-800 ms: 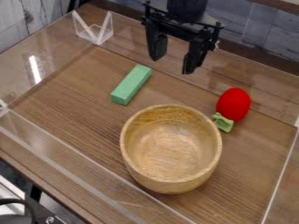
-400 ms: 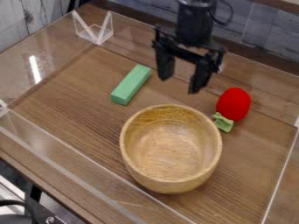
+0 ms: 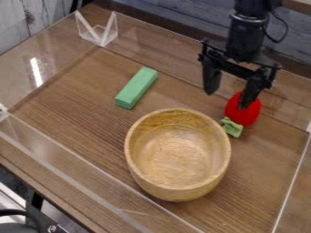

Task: Move the red fruit to the left

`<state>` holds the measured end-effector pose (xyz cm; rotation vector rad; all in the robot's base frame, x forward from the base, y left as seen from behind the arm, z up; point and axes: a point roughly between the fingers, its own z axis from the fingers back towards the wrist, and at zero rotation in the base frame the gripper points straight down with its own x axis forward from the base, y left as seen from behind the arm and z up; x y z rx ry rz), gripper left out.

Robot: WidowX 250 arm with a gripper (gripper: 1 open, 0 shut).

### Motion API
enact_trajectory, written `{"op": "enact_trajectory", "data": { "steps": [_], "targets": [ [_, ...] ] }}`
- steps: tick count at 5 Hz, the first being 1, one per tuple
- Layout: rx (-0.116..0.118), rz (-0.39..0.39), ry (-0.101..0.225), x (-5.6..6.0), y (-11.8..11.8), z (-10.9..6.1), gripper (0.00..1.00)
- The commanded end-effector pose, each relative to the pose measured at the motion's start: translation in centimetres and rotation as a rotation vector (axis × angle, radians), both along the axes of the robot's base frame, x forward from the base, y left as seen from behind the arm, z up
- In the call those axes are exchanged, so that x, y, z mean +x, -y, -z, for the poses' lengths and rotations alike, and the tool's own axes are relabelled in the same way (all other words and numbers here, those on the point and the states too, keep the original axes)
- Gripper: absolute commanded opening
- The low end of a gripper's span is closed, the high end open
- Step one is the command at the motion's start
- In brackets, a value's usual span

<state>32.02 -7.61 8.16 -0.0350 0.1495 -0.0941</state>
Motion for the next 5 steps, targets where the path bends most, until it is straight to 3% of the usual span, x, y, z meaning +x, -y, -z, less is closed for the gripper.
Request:
{"op": "enact_trajectory", "data": {
  "steps": [1, 4, 5],
  "targets": [
    [-0.017, 0.034, 0.057, 1.9, 1.3, -0.5, 1.00],
    [-0.023, 0.108, 0.035, 4.7, 1.6, 3.4, 1.00],
    [-0.028, 0.120, 0.031, 5.2, 1.7, 3.6, 1.00]
  ]
}}
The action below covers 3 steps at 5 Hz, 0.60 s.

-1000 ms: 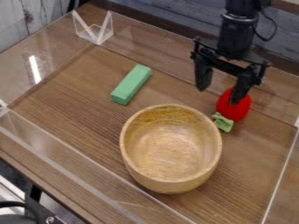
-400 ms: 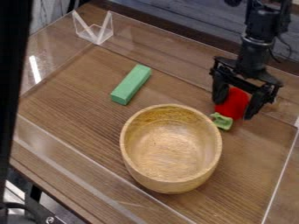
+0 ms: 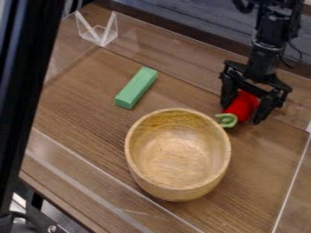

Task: Move the red fruit to the left

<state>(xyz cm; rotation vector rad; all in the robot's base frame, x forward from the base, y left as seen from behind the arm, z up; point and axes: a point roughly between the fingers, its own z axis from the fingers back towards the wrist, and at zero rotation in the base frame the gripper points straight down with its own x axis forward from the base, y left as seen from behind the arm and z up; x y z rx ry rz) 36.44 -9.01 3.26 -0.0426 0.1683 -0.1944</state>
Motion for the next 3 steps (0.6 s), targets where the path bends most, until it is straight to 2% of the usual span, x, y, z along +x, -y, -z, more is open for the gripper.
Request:
{"op": "enact_trajectory", "data": {
  "steps": [1, 2, 3],
  "targets": [
    [-0.024, 0.027, 0.046, 1.1, 0.5, -1.4, 0.00],
    [-0.038, 0.009, 0.042, 0.4, 0.7, -1.8, 1.00],
    [-0.051, -0.008, 0.040, -0.3, 0.9, -2.3, 1.00]
  ]
}}
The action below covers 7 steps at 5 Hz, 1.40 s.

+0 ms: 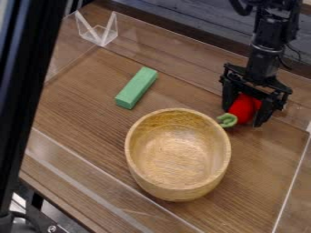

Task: Move the red fruit to the left

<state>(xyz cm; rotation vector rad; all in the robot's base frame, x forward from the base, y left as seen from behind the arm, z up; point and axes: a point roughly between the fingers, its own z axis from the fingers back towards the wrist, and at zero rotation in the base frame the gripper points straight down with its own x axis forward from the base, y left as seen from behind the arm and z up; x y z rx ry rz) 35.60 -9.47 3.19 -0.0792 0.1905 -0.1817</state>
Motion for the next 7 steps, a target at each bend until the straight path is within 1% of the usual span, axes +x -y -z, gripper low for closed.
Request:
{"op": "enact_trajectory", "data": {
  "steps": [1, 2, 3, 4, 5, 6, 7],
  "targets": [
    [-0.020, 0.009, 0.068, 1.3, 0.3, -1.7, 1.00],
    [-0.020, 0.011, 0.067, 2.1, 0.0, -1.0, 1.00],
    [-0.021, -0.031, 0.068, 1.4, 0.6, -1.2, 1.00],
    [-0.022, -0.068, 0.069, 0.8, 1.4, -1.3, 0.00],
    [-0.019, -0.104, 0.066, 0.2, 2.3, -1.7, 1.00],
    [-0.014, -0.077, 0.070, 0.6, 2.6, -1.5, 0.00],
    [-0.007, -0.051, 0.071, 1.0, 2.6, -1.1, 0.00]
  ]
}}
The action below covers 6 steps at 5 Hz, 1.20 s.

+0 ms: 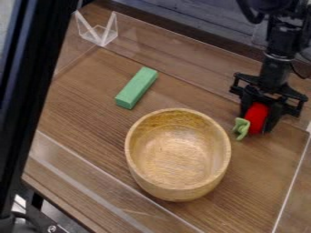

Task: Move the red fruit to the left

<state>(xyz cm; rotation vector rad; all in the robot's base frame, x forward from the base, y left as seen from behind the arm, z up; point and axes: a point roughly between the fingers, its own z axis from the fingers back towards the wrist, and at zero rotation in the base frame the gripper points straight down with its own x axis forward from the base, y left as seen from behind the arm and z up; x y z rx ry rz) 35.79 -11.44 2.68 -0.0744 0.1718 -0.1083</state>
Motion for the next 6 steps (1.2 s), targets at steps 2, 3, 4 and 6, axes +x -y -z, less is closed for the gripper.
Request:
{"op": "enact_trajectory", "data": {
  "steps": [2, 3, 4, 6],
  "targets": [
    [0.002, -0.004, 0.083, 0.3, -1.2, -4.4, 0.00],
    [0.010, 0.014, 0.136, -0.2, -2.4, -8.8, 0.00],
    [0.040, -0.108, 0.185, -1.9, -6.2, -12.3, 0.00],
    [0.091, -0.336, 0.201, -6.0, -15.3, -14.3, 0.00]
  ]
}}
